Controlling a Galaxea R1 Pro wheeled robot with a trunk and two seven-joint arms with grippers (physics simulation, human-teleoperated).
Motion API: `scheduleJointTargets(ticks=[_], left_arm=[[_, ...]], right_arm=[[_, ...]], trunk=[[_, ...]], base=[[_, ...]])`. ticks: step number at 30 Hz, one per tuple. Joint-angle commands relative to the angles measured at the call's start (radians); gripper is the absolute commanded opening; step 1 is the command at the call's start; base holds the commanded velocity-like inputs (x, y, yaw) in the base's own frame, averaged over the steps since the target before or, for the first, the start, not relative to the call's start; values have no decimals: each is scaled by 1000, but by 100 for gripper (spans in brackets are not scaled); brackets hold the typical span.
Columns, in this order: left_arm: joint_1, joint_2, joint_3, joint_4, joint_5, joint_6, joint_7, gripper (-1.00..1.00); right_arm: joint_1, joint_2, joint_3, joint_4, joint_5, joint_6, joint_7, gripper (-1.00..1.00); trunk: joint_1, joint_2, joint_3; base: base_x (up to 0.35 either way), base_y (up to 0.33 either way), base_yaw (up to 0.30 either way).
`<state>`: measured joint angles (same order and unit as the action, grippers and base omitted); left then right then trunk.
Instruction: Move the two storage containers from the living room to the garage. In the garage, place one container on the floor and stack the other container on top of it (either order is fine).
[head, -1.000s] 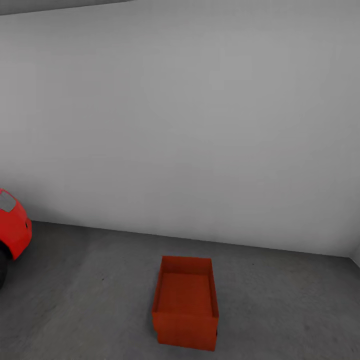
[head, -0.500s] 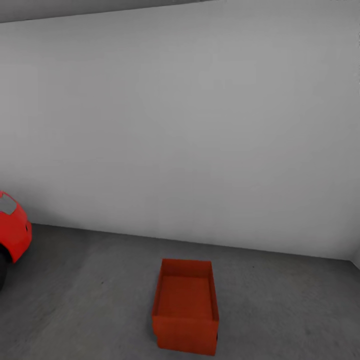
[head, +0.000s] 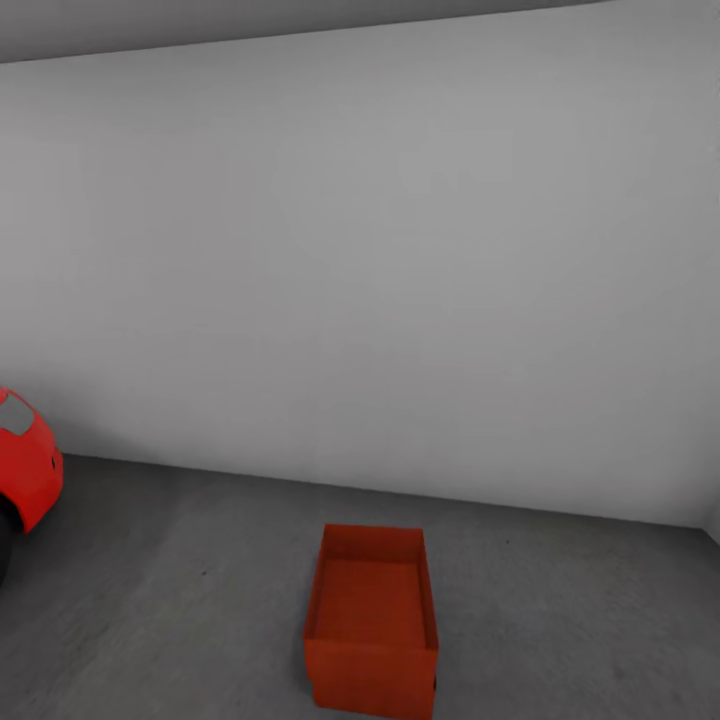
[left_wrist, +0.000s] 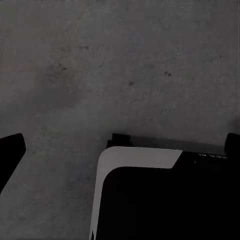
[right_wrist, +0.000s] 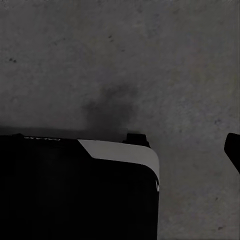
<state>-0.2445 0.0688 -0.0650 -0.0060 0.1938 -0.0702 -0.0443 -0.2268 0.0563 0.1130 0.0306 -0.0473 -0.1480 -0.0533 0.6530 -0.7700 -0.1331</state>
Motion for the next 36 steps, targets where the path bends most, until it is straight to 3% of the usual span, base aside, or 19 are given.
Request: scheduleJointTargets(ticks=[1,24,36], left_arm=[[-1,0,-7,1,10,-3,-4,100],[-1,-1,-7,1,10,-3,-5,100],[-1,-1,-6,1,10,-3,-5,100]], right_arm=[[-2,1,8,3,-5,-6,-3,100],[-1,-1,8,3,-6,6,-4,100],[-2,-7,9,3,-5,6,-3,100]], trunk=[[0,-1,0],[0,-1,32],[0,-1,35]], base=[[0,0,0],[0,0,0],[0,0,0]])
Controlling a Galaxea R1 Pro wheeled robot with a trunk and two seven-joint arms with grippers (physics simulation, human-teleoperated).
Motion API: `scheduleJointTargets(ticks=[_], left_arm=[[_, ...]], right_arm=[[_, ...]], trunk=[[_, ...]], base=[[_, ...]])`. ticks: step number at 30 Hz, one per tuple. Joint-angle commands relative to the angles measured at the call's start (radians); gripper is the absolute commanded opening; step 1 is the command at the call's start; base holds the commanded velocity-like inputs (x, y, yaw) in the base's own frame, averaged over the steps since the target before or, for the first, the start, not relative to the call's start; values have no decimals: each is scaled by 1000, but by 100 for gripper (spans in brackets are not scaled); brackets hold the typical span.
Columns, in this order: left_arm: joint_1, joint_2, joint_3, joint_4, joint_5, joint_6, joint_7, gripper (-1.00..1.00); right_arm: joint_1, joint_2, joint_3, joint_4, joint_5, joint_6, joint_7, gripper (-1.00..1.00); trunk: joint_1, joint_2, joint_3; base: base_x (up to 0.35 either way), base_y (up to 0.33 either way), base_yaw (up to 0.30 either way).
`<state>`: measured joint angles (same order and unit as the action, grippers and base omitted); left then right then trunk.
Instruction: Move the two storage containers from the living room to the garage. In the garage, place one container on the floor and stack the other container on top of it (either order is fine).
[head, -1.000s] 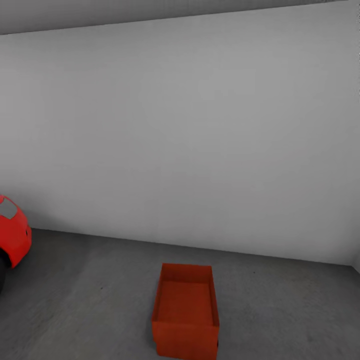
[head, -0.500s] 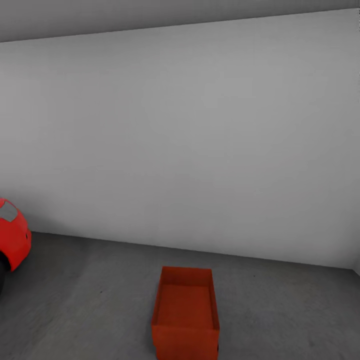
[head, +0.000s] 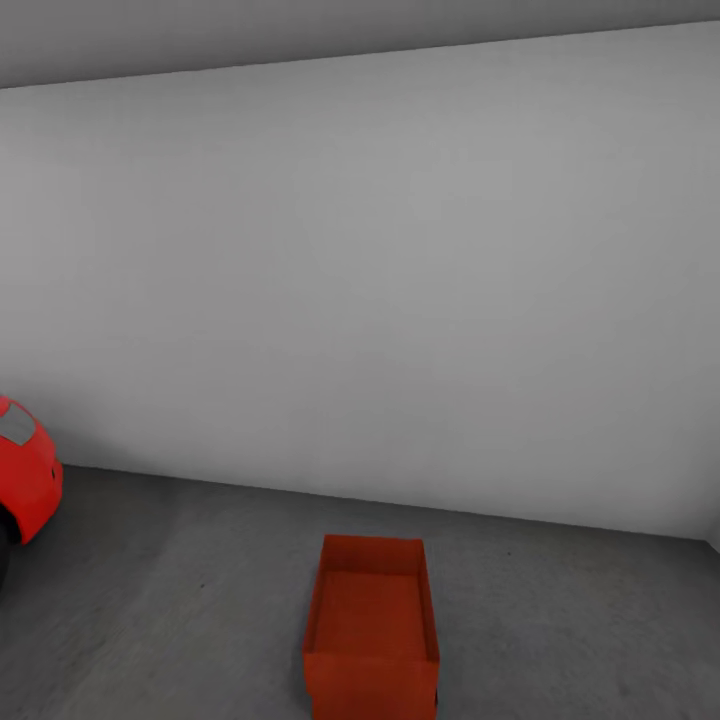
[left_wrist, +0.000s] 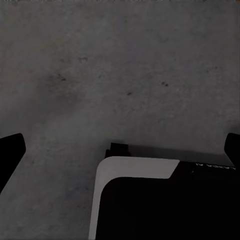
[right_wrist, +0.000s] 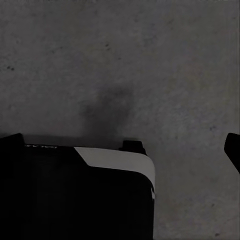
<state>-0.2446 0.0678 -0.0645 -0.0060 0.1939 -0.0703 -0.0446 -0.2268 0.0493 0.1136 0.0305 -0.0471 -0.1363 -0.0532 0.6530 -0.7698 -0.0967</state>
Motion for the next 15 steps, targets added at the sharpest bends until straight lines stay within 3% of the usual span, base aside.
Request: scheduleJointTargets(ticks=[1,15], left_arm=[[-1,1,-7,1,10,-3,-4,100],[-1,1,-6,1,10,-3,-4,100]], right_arm=[[-2,-1,9,3,-4,-6,-3,100],[-2,-3,9,3,-5,-5,-8,100]], trunk=[[0,-1,-2],[0,-1,-2]], base=[[0,0,0],[0,0,0]])
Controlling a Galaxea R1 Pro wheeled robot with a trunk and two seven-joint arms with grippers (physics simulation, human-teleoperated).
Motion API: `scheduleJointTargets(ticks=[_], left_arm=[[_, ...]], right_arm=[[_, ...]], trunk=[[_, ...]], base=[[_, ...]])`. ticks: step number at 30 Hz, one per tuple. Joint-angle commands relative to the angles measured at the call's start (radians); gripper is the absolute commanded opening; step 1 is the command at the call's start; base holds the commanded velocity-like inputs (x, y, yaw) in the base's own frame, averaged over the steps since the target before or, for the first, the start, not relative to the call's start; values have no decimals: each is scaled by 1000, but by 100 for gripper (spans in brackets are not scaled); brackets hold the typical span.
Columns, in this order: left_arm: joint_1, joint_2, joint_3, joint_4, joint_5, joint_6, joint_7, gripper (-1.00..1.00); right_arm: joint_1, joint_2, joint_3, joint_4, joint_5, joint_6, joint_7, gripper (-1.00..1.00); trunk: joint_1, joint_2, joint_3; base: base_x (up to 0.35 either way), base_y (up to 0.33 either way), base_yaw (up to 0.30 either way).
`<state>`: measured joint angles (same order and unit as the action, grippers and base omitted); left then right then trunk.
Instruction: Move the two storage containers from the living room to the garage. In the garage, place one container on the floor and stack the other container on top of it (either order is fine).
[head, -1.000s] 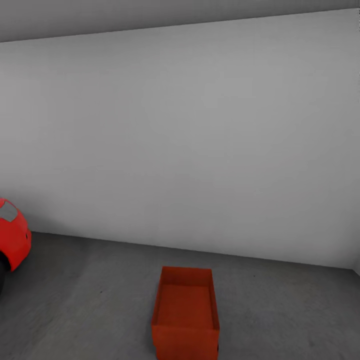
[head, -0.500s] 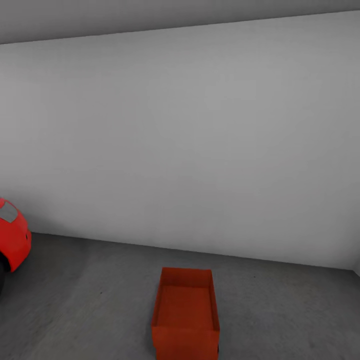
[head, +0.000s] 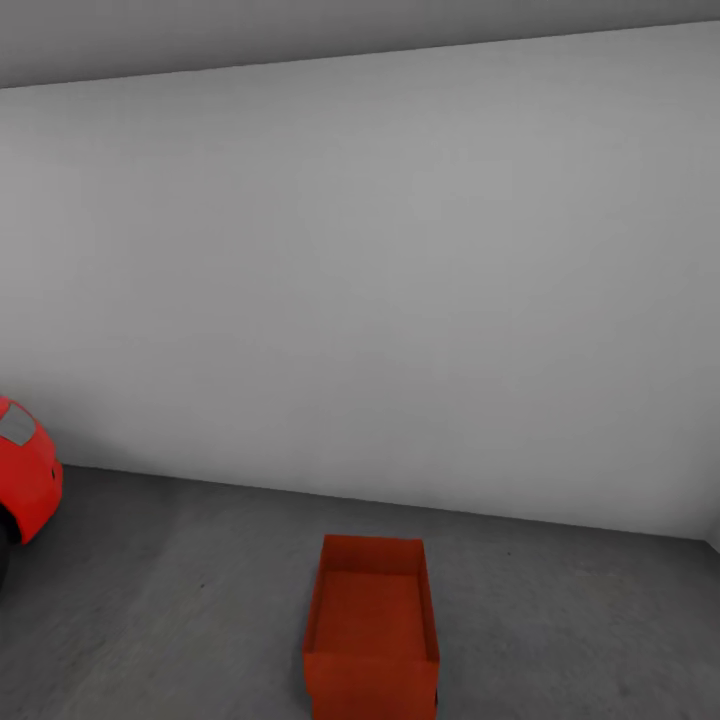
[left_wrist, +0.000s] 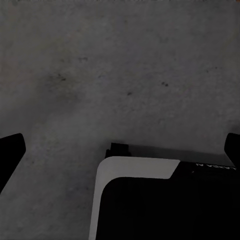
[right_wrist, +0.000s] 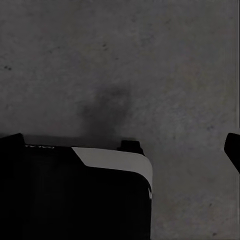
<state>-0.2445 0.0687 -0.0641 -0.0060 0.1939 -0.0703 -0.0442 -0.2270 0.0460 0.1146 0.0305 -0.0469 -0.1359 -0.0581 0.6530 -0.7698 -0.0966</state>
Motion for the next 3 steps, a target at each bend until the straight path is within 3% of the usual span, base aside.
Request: scheduleJointTargets(ticks=[1,3], left_arm=[[-1,0,-7,1,10,-3,-4,100],[-1,0,-7,1,10,-3,-4,100]], right_arm=[[-2,0,8,3,-5,-5,-4,100],[-1,0,8,3,-5,-5,-8,100]], trunk=[[0,-1,-2],[0,-1,-2]], base=[[0,0,0],[0,0,0]])
